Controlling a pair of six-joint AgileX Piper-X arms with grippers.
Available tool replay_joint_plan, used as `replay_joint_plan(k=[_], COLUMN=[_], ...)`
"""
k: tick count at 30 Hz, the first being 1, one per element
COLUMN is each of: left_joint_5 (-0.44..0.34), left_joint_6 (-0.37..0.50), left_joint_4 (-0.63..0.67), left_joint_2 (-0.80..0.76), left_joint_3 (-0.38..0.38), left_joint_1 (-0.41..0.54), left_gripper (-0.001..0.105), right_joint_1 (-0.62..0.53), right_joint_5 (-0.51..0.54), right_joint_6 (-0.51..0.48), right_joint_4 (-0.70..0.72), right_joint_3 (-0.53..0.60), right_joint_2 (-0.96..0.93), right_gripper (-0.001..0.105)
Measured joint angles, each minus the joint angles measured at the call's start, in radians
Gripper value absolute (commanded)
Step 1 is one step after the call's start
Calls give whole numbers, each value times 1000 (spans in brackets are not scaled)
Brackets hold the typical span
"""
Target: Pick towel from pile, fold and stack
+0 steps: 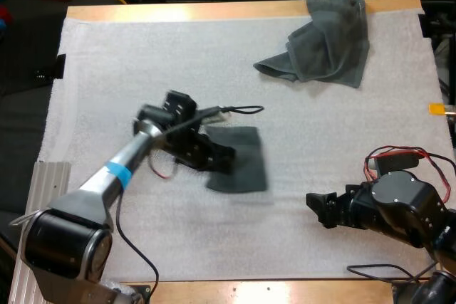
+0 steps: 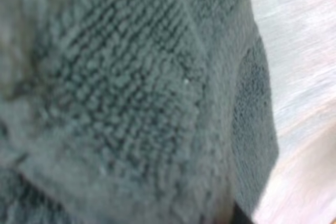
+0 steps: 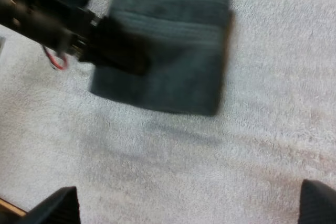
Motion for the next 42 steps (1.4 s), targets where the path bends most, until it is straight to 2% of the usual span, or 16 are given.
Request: replay_joint_plan(k=[4,8,17,26,32,35,37,42], left_joint_5=[-120,-218,-455,-558,-601,-617,-645,-717], left_joint_6=[138,205,291,297,300,300,303,303], left_joint_4=[159,249,305,298,277,262,253,234], left_joint_2=[0,0,-2,-2,-2,-2,-2,-2], left_joint_3=[-86,-146,-160,-160,-160,-160,-160,-160], left_joint_1=[69,136,281,401,440,441,441,441], left_gripper=[0,0,0,0,1,11,28,61], right_joint_1=[0,0,0,0,0,0,0,0], right_joint_5=[0,0,-4,-4,-11,-11,-12,-13], right_joint_6=[0,0,0,0,0,0,0,0], right_joint_4=[0,0,0,0,0,0,0,0], right_joint_3=[0,0,0,0,0,0,0,0], right_joint_2=[0,0,0,0,0,0,0,0], right_gripper=[79,79,79,79,79,79,79,79])
